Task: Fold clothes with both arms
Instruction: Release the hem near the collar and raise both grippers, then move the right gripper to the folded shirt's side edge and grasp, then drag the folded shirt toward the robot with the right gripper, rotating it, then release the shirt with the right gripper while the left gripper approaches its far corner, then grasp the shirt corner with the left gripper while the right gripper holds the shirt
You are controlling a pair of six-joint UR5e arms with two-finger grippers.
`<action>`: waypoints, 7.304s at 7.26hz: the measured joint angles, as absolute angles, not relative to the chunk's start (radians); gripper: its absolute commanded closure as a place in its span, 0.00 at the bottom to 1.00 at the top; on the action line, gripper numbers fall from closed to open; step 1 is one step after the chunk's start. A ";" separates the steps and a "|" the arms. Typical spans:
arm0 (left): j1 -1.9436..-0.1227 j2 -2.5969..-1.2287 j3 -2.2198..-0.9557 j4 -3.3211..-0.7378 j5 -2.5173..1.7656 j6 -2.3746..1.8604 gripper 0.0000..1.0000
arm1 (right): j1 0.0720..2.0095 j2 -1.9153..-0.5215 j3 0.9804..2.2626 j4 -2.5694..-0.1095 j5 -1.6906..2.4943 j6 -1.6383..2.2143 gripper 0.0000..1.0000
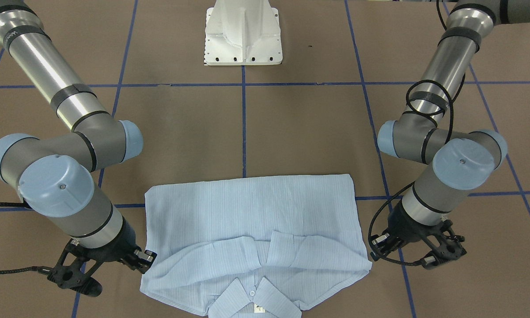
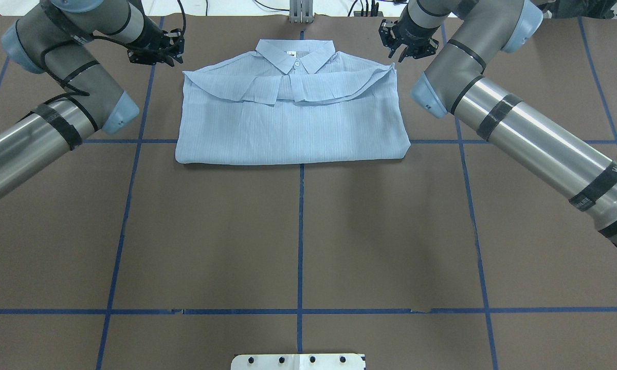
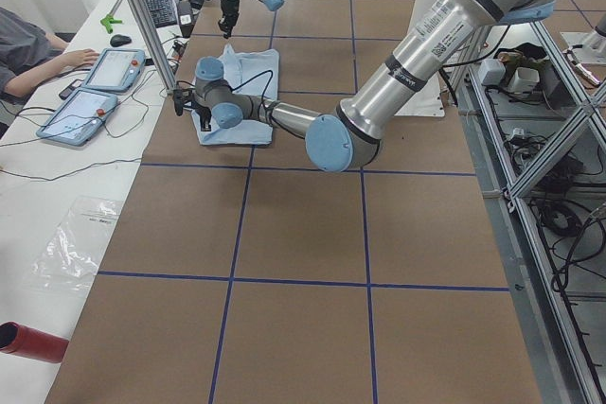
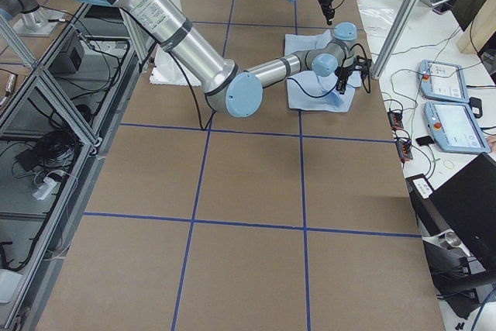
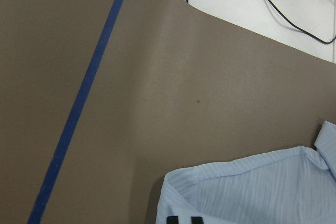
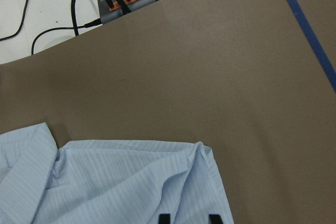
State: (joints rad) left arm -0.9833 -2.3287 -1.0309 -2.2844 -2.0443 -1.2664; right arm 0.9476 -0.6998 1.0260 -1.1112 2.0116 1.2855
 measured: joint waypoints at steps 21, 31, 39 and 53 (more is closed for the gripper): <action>-0.974 -2.185 -1.268 -2.271 -2.054 -1.329 0.01 | 0.732 -1.444 1.834 -1.060 2.076 1.288 1.00; -0.881 -2.094 -1.437 -2.273 -2.055 -1.411 0.01 | 0.211 -1.718 2.266 -1.059 2.067 1.315 0.00; -0.429 -2.139 -1.648 -2.055 -1.901 -1.796 0.09 | 0.642 -1.632 2.197 -1.057 2.075 1.300 0.00; -0.413 -2.193 -1.558 -2.043 -1.838 -1.795 1.00 | 0.654 -1.626 2.183 -1.057 2.077 1.299 0.00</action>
